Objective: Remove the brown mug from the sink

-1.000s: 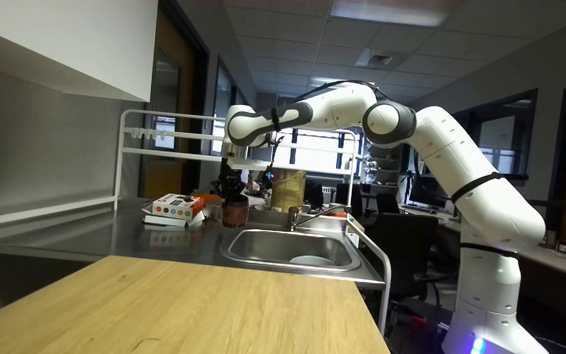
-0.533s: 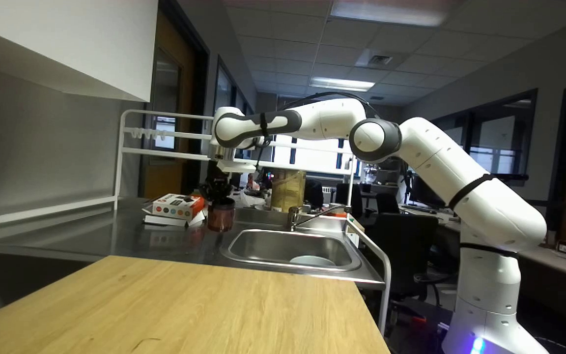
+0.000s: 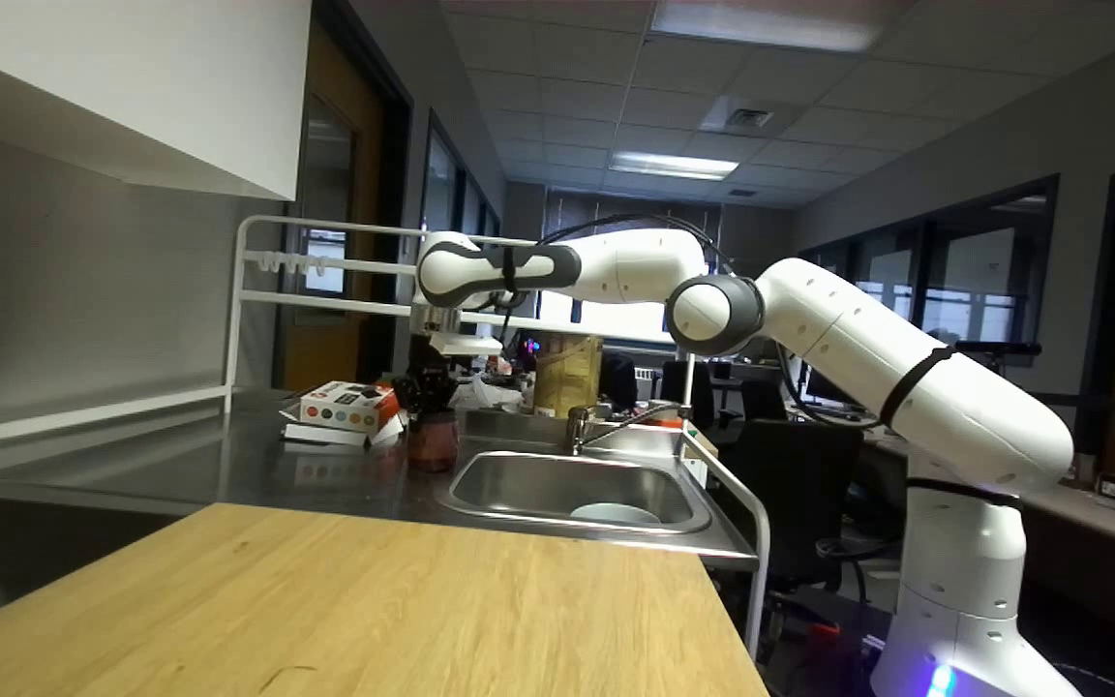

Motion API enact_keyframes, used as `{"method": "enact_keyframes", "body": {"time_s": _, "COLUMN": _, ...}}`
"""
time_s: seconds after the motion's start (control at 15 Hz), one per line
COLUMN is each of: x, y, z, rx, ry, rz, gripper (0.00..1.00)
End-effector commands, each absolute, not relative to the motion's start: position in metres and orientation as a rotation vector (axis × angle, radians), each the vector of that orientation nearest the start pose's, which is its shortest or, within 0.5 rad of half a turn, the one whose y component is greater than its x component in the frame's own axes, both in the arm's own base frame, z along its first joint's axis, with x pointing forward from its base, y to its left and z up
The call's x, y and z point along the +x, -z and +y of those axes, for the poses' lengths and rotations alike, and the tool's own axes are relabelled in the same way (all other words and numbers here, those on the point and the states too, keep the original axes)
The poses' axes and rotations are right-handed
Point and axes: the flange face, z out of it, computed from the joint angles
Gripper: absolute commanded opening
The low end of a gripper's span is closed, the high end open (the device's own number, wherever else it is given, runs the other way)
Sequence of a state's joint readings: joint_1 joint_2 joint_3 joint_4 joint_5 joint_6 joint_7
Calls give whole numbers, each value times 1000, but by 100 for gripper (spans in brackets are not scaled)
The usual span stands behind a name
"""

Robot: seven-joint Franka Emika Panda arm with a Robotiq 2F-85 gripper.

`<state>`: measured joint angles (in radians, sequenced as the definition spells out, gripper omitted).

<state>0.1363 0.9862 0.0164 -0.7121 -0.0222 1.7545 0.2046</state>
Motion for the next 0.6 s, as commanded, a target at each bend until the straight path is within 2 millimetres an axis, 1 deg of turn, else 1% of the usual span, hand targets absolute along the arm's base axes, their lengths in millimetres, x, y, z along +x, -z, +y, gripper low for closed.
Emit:
{"method": "enact_keyframes", "body": {"time_s": 0.0, "x": 788, "y": -378, "z": 105, "rx": -3125, "ry": 71, "rz": 54, "gripper": 55}}
{"method": "enact_keyframes", "body": {"time_s": 0.2, "x": 786, "y": -387, "z": 104, "rx": -3130, "ry": 65, "rz": 50, "gripper": 79}}
{"method": "enact_keyframes", "body": {"time_s": 0.4, "x": 782, "y": -404, "z": 109, "rx": -3141, "ry": 65, "rz": 43, "gripper": 99}}
{"method": "enact_keyframes", "body": {"time_s": 0.53, "x": 778, "y": -416, "z": 112, "rx": -3148, "ry": 64, "rz": 47, "gripper": 100}}
